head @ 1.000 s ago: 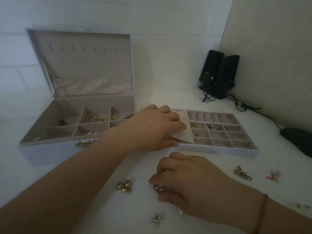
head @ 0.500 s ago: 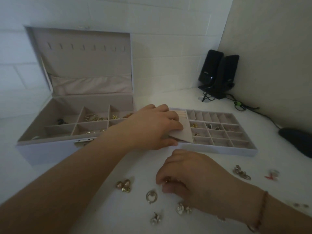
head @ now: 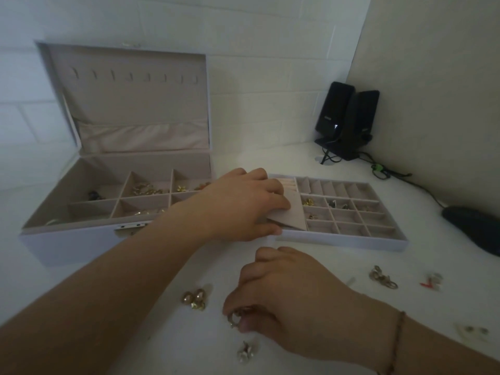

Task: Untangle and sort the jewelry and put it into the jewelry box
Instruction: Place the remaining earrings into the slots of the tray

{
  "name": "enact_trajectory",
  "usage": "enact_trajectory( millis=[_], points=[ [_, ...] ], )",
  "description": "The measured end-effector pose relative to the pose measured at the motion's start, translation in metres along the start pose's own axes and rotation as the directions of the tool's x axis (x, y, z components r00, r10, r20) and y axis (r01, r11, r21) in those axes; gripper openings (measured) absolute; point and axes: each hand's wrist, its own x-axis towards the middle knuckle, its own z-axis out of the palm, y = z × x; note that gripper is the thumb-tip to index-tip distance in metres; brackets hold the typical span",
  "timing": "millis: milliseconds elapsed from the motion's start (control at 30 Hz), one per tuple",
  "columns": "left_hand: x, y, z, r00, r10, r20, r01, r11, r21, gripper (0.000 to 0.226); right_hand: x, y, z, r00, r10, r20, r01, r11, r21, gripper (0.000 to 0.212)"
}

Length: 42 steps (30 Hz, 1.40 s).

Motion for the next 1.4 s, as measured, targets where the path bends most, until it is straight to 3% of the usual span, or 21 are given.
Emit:
enact_trajectory(
  millis=[167,267,333,400,500,600,733,833,900,933,967,1033,1167,1400],
  points=[
    [0.001,0.000,0.001,1.000,0.002,-0.018,-0.002,1.000,-0.008,0.052,-0.001,-0.003,-0.006,0.999,0.040,-0.012,-0.039,0.998,0.050,0.009],
    [0.000,-0.001,0.001,1.000,-0.004,-0.028,0.003,1.000,-0.020,0.052,-0.010,0.010,-0.033,0.978,0.195,-0.074,-0.174,0.958,0.230,0.009],
    [0.000,0.000,0.002,0.999,0.000,-0.043,-0.001,1.000,-0.028,0.052,-0.020,0.035,-0.051,0.904,0.363,-0.227,-0.279,0.901,0.333,0.019],
    [0.001,-0.002,0.004,0.999,0.004,-0.040,-0.004,1.000,-0.015,0.048,-0.030,0.068,-0.058,0.769,0.521,-0.371,-0.418,0.849,0.324,0.025],
    [0.001,-0.002,0.005,0.999,0.005,-0.041,-0.005,1.000,0.006,0.049,-0.043,0.107,-0.051,0.637,0.666,-0.389,-0.626,0.741,0.243,0.025],
    [0.002,-0.002,0.005,0.999,0.002,-0.036,-0.002,1.000,0.000,0.049,-0.049,0.125,-0.042,0.591,0.718,-0.367,-0.674,0.690,0.265,0.023],
    [0.001,-0.003,0.006,0.999,0.010,-0.052,-0.010,1.000,0.001,0.049,-0.053,0.128,-0.039,0.599,0.737,-0.314,-0.697,0.673,0.249,0.020],
    [0.001,-0.003,0.007,0.998,0.010,-0.059,-0.010,1.000,-0.009,0.048,-0.053,0.120,-0.045,0.621,0.694,-0.364,-0.693,0.703,0.159,0.023],
    [0.002,-0.002,0.006,0.999,0.008,-0.052,-0.009,1.000,-0.011,0.049,-0.049,0.102,-0.052,0.728,0.583,-0.362,-0.604,0.794,0.065,0.020],
    [0.002,-0.002,0.006,0.999,0.007,-0.048,-0.008,1.000,-0.010,0.050,-0.046,0.088,-0.056,0.801,0.522,-0.293,-0.534,0.844,0.047,0.019],
    [0.002,-0.002,0.006,0.999,0.008,-0.050,-0.009,1.000,-0.006,0.050,-0.043,0.073,-0.058,0.870,0.462,-0.175,-0.463,0.886,0.036,0.017],
    [0.001,-0.001,0.005,0.999,0.010,-0.053,-0.011,1.000,-0.005,0.050,-0.039,0.047,-0.055,0.936,0.349,0.054,-0.349,0.937,-0.012,0.026],
    [0.001,-0.001,0.004,0.999,0.011,-0.048,-0.012,1.000,-0.008,0.051,-0.033,0.032,-0.038,0.970,0.197,0.139,-0.191,0.980,-0.055,0.040],
    [0.001,-0.002,0.006,0.998,0.016,-0.059,-0.017,1.000,-0.007,0.050,-0.031,0.036,-0.022,0.986,0.156,0.055,-0.154,0.987,-0.051,0.018]
  ],
)
